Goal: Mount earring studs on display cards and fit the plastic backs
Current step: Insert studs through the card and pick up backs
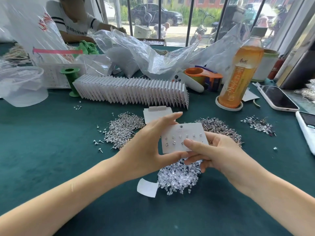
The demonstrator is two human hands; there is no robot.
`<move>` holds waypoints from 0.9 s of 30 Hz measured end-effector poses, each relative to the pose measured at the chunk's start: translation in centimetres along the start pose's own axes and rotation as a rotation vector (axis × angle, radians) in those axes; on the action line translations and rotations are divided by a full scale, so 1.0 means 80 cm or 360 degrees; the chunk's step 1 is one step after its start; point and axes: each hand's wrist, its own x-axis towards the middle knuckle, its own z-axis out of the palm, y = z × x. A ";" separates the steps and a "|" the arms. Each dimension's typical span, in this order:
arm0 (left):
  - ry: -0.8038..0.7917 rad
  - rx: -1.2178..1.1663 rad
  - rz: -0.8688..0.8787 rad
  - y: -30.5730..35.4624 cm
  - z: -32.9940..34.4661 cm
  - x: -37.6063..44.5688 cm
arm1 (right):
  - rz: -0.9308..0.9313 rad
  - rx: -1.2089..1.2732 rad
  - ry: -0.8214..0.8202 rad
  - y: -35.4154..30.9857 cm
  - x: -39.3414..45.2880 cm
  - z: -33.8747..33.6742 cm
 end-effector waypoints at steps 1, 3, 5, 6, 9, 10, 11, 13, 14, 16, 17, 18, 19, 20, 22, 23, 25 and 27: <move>-0.0004 0.0003 0.0003 0.000 0.000 0.000 | -0.0012 0.0007 0.0007 0.000 0.000 0.000; -0.0008 0.0011 0.0019 -0.001 0.000 -0.001 | -0.0035 0.0014 0.0016 0.001 0.000 0.000; -0.0003 0.0022 0.0028 -0.001 0.000 -0.001 | -0.0050 0.0022 0.0019 0.002 0.001 0.001; 0.0000 0.0028 0.0034 0.000 0.000 -0.001 | -0.0059 0.0033 0.0021 0.002 0.001 0.001; -0.0002 0.0054 0.0070 0.002 0.000 -0.002 | -0.0103 0.0091 0.0029 0.005 0.001 0.002; 0.0000 0.0069 0.0083 0.003 0.000 -0.002 | -0.0117 0.0107 0.0036 0.006 0.001 0.003; 0.0011 0.0089 0.0096 0.004 0.000 -0.002 | -0.0128 0.0120 0.0044 0.006 0.002 0.004; 0.0061 0.0150 0.0142 0.007 0.002 -0.003 | -0.0147 0.0137 0.0065 0.009 0.003 0.005; 0.0090 0.0188 0.0175 0.008 0.003 -0.003 | -0.0159 0.0146 0.0078 0.010 0.003 0.005; 0.0119 0.0226 0.0222 0.010 0.002 -0.003 | -0.0189 0.0167 0.0095 0.012 0.004 0.005; 0.0119 0.0213 0.0217 0.009 0.001 -0.002 | -0.0205 0.0182 0.0103 0.013 0.004 0.005; 0.0119 0.0182 0.0188 0.008 -0.001 -0.001 | -0.0223 0.0201 0.0117 0.013 0.003 0.004; 0.0131 0.0142 0.0134 0.005 -0.003 0.002 | -0.0248 0.0225 0.0140 0.013 0.003 0.002; 0.0162 0.0097 0.0056 0.002 -0.006 0.004 | -0.0275 0.0249 0.0175 0.012 0.003 -0.001; 0.0261 0.0025 -0.0110 -0.007 -0.011 0.009 | -0.0318 0.0297 0.0256 0.011 0.004 -0.007; 0.0293 0.0038 -0.0157 -0.013 -0.013 0.011 | -0.0331 0.0318 0.0287 0.011 0.004 -0.009; 0.0224 0.0160 -0.0195 -0.023 -0.016 0.014 | -0.0349 0.0340 0.0323 0.014 0.004 -0.013; 0.0015 0.0250 -0.0198 -0.029 -0.016 0.015 | -0.0377 0.0342 0.0344 0.017 0.003 -0.014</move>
